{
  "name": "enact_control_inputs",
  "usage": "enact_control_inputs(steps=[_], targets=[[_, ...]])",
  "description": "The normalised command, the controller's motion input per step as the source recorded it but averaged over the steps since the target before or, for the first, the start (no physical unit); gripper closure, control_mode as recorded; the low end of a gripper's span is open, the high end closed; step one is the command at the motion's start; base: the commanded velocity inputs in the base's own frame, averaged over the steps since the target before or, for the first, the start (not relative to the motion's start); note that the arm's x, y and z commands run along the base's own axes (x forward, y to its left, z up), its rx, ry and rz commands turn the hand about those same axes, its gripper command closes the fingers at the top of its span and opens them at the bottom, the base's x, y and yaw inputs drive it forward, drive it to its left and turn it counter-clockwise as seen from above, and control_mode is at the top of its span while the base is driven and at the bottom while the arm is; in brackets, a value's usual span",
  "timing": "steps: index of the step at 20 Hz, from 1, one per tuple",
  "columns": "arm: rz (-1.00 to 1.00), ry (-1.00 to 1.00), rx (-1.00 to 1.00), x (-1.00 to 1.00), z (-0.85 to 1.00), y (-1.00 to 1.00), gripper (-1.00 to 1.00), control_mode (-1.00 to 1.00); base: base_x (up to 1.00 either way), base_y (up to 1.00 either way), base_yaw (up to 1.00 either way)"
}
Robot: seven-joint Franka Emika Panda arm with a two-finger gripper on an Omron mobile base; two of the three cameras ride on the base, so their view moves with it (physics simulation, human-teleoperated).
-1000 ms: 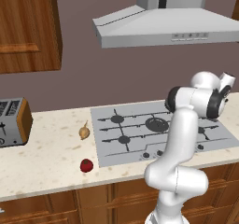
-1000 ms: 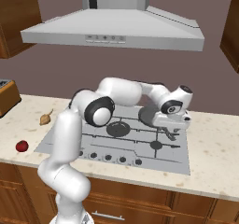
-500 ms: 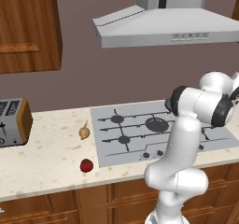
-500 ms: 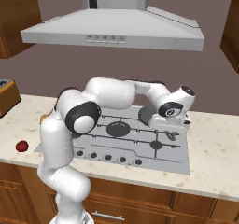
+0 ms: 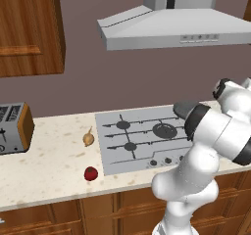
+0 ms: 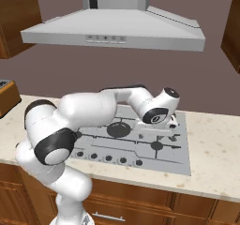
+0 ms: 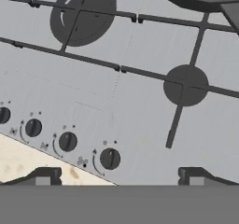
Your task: Place the pan on the rear right burner on the stove. Then place the tomato and the onion in the pan and turn on the rear right burner.
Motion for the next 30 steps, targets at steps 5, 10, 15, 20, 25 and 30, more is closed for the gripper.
enact_control_inputs(steps=[5,10,15,20,25,30], targets=[[0.00,0.00,-0.09,-0.46,0.34,0.73,-1.00,-1.00,0.00,0.00,0.00],[0.00,0.00,-0.09,-0.31,0.31,0.70,-1.00,-1.00,0.00,0.00,0.00],[0.00,0.00,-0.06,-0.23,0.24,0.66,-1.00,-1.00,0.00,0.00,0.00],[0.00,0.03,-0.01,-0.10,0.20,0.49,-1.00,-1.00,0.00,0.00,0.00],[0.00,0.10,0.00,-0.01,0.14,0.41,-1.00,-1.00,0.00,0.00,0.00],[0.00,0.10,0.00,-0.06,0.18,0.41,-1.00,-1.00,0.00,0.00,0.00]])
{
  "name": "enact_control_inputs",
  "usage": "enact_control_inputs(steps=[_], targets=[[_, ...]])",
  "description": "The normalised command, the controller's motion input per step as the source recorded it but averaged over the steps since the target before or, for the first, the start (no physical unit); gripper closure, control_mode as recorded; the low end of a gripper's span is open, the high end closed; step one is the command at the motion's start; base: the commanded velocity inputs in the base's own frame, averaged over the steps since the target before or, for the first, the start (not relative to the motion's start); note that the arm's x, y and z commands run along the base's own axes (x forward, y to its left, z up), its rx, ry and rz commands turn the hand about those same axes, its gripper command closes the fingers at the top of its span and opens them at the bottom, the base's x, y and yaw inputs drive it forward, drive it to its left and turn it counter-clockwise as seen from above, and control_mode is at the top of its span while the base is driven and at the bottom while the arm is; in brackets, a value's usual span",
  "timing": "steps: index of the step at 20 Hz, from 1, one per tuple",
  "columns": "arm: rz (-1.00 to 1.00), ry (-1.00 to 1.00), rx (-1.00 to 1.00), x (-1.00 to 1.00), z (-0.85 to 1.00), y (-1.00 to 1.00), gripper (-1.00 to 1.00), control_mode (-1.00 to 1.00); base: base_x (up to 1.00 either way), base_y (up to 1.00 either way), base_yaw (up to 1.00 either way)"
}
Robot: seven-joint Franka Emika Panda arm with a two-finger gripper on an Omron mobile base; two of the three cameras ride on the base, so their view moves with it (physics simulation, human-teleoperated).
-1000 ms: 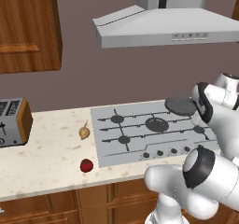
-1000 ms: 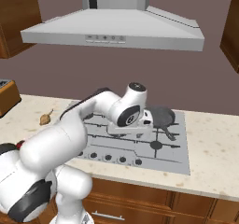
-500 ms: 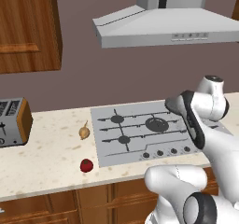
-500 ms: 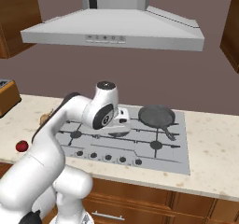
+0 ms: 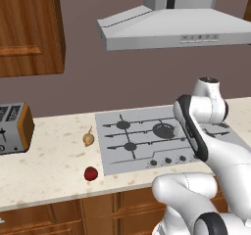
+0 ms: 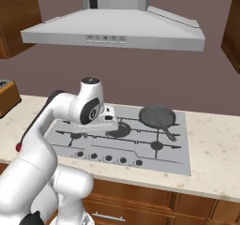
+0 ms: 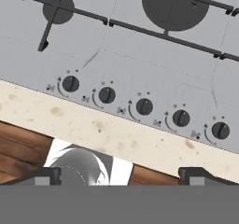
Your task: Place the pan on the rear right burner on the stove. Then place the tomato and the onion in the pan and turn on the rear right burner.
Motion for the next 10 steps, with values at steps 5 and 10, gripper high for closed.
enact_control_inputs(steps=[5,10], targets=[[0.00,0.10,0.00,-0.11,0.23,0.44,-1.00,-1.00,0.00,0.00,0.00],[-0.03,0.02,0.00,-0.04,0.19,0.42,-1.00,-1.00,0.00,0.00,0.00]])
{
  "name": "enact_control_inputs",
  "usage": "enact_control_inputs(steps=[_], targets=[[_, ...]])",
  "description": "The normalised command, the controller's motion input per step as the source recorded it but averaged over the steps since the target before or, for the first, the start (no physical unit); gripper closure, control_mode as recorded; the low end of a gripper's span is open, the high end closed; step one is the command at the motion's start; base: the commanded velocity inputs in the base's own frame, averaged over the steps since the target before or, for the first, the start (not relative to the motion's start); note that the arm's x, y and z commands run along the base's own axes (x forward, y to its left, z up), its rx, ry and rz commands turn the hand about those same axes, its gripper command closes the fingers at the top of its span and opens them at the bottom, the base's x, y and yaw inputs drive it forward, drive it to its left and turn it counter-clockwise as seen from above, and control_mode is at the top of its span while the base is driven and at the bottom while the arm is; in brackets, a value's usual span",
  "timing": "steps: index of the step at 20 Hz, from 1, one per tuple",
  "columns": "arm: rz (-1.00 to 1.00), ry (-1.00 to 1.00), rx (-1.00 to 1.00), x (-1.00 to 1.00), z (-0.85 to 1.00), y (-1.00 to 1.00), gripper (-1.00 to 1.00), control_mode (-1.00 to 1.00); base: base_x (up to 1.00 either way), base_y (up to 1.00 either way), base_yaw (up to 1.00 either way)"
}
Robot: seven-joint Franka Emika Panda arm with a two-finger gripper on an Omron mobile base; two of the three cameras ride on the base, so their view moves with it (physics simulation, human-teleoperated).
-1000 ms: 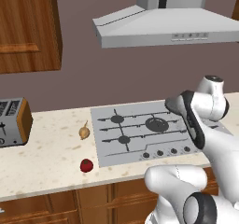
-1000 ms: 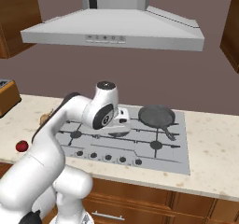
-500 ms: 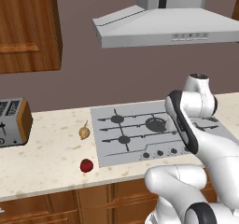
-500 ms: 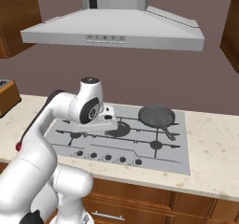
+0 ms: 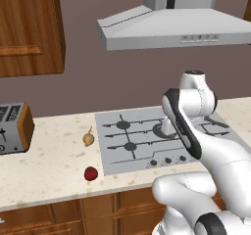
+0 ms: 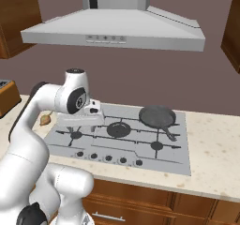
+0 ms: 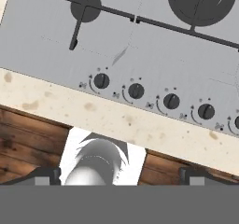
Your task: Place the pan on the rear right burner on the stove. Then place the tomato and the onion in the pan and turn on the rear right burner.
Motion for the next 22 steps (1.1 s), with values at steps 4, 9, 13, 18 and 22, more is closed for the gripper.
enact_control_inputs(steps=[4,9,13,18,22], targets=[[-0.08,0.00,0.00,-0.01,0.11,0.36,-1.00,-1.00,0.00,0.00,0.00],[-0.08,0.00,0.00,-0.08,0.01,0.38,-1.00,-1.00,0.00,0.00,0.00],[-0.07,0.00,0.00,-0.11,0.00,0.39,-1.00,-1.00,0.00,0.00,0.00],[-0.06,0.00,0.00,-0.07,0.00,0.40,-1.00,-1.00,0.00,0.00,0.00],[-0.05,0.00,0.02,0.00,0.00,0.40,-1.00,-1.00,0.00,0.00,0.00]])
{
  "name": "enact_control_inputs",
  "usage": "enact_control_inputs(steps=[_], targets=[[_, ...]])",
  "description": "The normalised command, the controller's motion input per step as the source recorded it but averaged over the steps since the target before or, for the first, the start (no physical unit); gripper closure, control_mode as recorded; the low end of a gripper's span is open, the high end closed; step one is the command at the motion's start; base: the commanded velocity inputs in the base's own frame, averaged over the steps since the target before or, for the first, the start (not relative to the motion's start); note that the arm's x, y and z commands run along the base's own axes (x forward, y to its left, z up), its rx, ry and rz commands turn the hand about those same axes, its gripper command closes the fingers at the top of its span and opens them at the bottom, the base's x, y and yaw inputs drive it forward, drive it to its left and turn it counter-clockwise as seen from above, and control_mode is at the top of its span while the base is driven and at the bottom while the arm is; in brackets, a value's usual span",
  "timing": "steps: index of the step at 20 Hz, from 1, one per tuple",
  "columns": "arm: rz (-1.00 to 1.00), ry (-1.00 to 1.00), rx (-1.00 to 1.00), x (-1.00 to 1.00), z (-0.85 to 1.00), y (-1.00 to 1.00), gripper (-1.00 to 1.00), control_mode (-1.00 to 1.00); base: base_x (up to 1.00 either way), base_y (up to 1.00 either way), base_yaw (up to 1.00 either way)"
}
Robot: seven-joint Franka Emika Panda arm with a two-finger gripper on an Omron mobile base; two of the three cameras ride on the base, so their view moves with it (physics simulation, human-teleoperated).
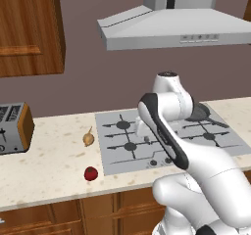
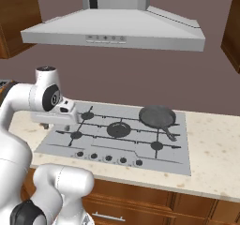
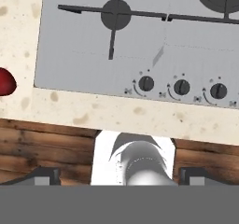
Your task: Place the pan on the rear right burner on the stove. Then place the tomato and the onion in the pan and turn on the rear right burner.
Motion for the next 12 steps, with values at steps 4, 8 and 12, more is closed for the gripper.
enact_control_inputs(steps=[4,8,12], targets=[[-0.04,0.00,0.03,-0.01,0.00,0.42,-1.00,-1.00,0.00,0.00,0.00],[-0.02,0.00,0.06,-0.04,0.00,0.46,-1.00,-1.00,0.00,0.00,0.00],[-0.01,-0.01,0.06,0.00,0.00,0.47,-1.00,-1.00,0.00,0.00,0.00]])
